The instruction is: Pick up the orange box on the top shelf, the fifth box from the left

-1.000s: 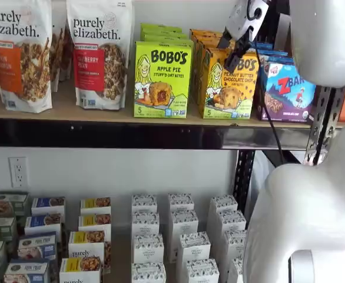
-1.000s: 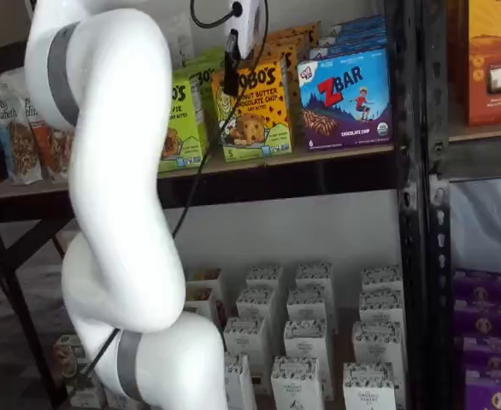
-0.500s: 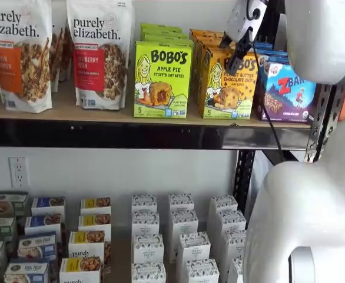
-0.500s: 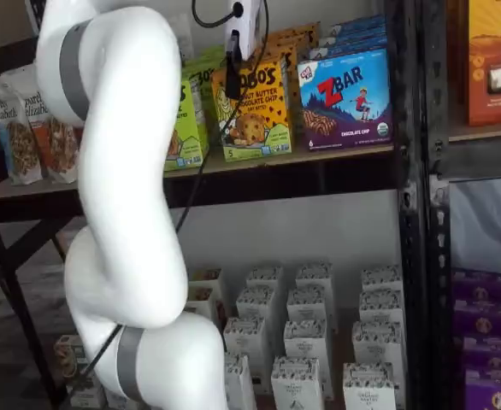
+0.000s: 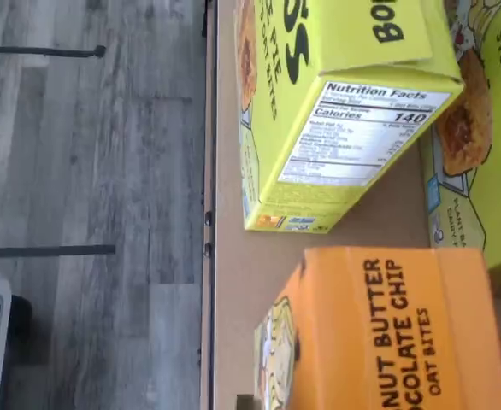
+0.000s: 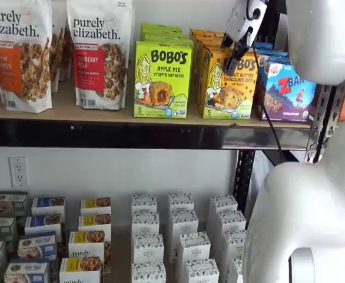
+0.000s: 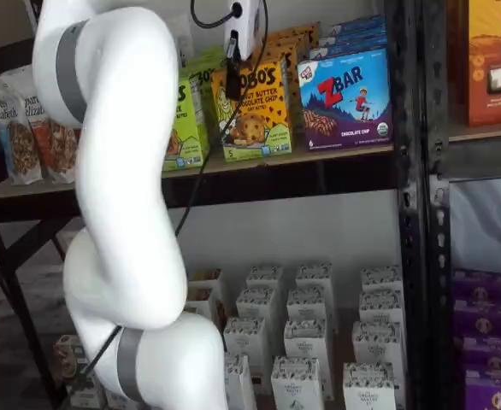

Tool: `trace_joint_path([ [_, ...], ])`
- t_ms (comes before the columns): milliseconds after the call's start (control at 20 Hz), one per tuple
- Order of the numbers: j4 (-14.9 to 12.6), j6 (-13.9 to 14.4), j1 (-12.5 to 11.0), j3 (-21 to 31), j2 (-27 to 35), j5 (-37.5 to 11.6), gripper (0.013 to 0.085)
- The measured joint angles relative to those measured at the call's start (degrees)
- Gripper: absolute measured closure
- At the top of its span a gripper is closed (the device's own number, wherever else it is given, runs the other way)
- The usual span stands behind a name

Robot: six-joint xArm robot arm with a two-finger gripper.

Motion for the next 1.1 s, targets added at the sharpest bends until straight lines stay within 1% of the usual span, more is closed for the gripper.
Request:
trace_joint_path([
  [50,0.1,0.0,0.0,0.0,0.0,0.1,0.0410],
  [250,-0.7,0.1,0.1,-0.4,0.1,0.8,0.0410],
  [650,-0.7,-0.2,-0.1,0.1,-0.3,0.5,0.0410],
  [1100,-0.3,-0.4,0.0,3.2,-2.2,-3.3,0.0410],
])
